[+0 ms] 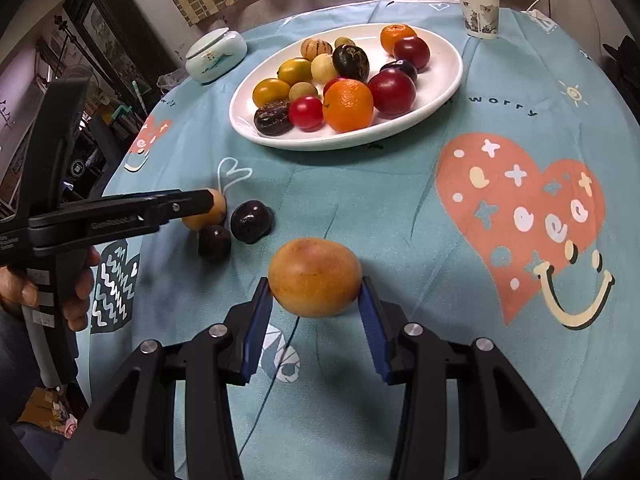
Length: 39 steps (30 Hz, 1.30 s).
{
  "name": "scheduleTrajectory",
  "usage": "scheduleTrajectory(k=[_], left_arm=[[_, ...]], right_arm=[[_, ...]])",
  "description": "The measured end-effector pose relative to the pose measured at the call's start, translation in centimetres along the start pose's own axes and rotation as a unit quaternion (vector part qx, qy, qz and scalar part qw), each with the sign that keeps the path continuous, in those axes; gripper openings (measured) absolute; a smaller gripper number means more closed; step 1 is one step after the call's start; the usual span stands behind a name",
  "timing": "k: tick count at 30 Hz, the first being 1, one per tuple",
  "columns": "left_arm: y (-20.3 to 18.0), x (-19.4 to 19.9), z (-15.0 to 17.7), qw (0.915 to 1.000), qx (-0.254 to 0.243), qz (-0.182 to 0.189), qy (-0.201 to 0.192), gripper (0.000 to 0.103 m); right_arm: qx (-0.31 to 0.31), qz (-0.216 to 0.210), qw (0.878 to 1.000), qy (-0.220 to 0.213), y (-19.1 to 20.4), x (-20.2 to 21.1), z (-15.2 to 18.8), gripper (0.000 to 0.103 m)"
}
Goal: Organize fruits
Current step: 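Grasp the large pomelo with the right tool while the left tool grasps a pepino melon, then hold the pomelo and pepino melon and carry both tools toward the plate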
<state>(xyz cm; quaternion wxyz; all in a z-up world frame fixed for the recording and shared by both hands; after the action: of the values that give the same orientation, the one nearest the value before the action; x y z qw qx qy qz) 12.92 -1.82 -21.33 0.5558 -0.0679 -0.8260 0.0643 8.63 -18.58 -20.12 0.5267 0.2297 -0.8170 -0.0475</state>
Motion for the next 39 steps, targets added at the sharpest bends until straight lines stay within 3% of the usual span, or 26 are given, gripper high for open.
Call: scheduleTrajectory(k=[3,5,12,25,39], left_arm=[[0.3,-0.6,0.0,1.0000,0.003,-0.004,0.006,0.054],[0.6,-1.0,0.2,0.9999,0.010,-0.003,0.013,0.047],[0.8,-0.3,0.6,0.9999,0.006,-0.011,0.005,0.047],[-4.6,6.8,3.2,0.9923,-0.101,-0.020,-0.068,0.047],[-5.1,9.7,5.0,0.9881,-0.123,-0.027,-0.088,0.047]], right_arm=[[-0.001,-0.002,1.000,0.002,0.2,-0.2,0.0,0.044],[-0.001,-0.002,1.000,0.005,0.3,-0.3,0.2,0.044],[-0.003,-0.002,1.000,0.005,0.6,0.1,0.5,0.044],[0.035,-0.011,0.999,-0.010,5.0,2.5,2.4,0.044],[0.030,-0.007,0.999,-0.035,6.5,5.5,4.2,0.044]])
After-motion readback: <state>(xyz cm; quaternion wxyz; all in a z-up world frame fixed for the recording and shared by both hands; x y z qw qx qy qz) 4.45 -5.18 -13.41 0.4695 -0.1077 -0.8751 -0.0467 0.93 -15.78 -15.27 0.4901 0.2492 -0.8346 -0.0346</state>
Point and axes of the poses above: each gripper's, at about its wrist camera, not at the fingertips, and x roughly against the way its jaws point, y to its left, z to its underside, the point moved 7 cm from there along -x, roughly the way its jaws point, and after that the axes turned 2 degrees about z, right-handed, at the moved point
